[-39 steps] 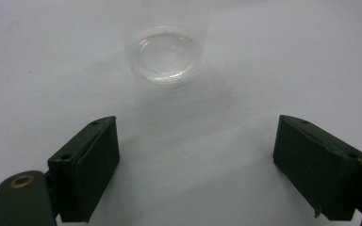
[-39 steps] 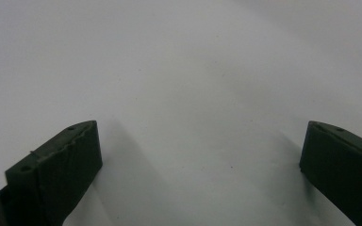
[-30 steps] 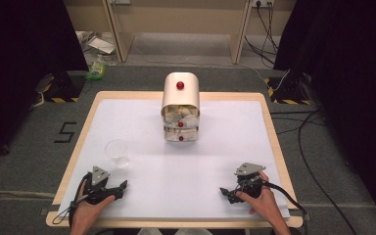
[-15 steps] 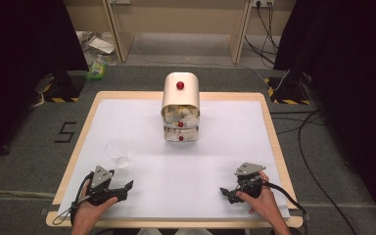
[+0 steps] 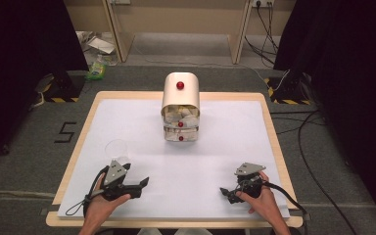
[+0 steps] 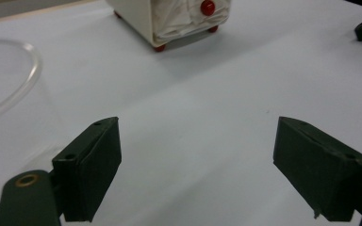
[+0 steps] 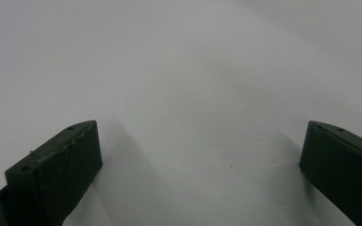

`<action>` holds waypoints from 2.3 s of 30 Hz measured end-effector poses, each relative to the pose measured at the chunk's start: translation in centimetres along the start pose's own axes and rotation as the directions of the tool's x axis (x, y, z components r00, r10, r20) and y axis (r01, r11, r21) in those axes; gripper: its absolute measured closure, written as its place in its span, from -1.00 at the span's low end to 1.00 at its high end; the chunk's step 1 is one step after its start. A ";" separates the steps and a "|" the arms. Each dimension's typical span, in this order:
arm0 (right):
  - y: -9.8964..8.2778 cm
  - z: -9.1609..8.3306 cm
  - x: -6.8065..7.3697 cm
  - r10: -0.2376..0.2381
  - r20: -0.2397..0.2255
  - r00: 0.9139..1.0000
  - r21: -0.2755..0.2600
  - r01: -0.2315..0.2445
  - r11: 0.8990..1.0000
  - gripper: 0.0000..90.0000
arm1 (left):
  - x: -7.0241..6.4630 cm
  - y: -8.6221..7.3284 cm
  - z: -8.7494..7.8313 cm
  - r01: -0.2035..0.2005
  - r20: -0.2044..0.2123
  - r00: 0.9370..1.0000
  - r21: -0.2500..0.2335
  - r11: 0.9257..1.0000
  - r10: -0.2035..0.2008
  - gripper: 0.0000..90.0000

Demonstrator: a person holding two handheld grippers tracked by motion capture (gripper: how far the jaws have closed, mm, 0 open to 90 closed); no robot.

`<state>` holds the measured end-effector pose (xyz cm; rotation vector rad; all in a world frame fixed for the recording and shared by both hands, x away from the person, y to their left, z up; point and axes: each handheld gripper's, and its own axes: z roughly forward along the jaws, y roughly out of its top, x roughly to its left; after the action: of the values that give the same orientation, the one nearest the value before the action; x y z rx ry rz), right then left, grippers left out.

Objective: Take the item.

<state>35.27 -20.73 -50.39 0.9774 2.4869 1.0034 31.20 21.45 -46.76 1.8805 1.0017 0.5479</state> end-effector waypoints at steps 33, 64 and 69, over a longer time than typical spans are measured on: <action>0.0 0.0 0.0 0.000 0.000 1.000 0.000 0.000 1.000 -1.00 | -0.4 10.8 4.3 -0.116 0.112 0.985 -0.161 0.980 0.135 -0.44; 0.0 0.0 0.0 0.005 -0.001 1.000 0.000 -0.005 1.000 -1.00 | 0.3 16.1 9.5 -0.103 0.165 0.978 -0.152 0.983 0.128 -0.33; 0.0 0.0 0.0 0.003 -0.001 1.000 0.000 -0.003 1.000 -1.00 | 0.4 16.2 10.4 -0.101 0.168 0.978 -0.125 0.987 0.122 -0.33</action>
<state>35.28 -20.72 -50.40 0.9811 2.4866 1.0057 45.53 12.29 -37.70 1.8533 0.7374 0.4858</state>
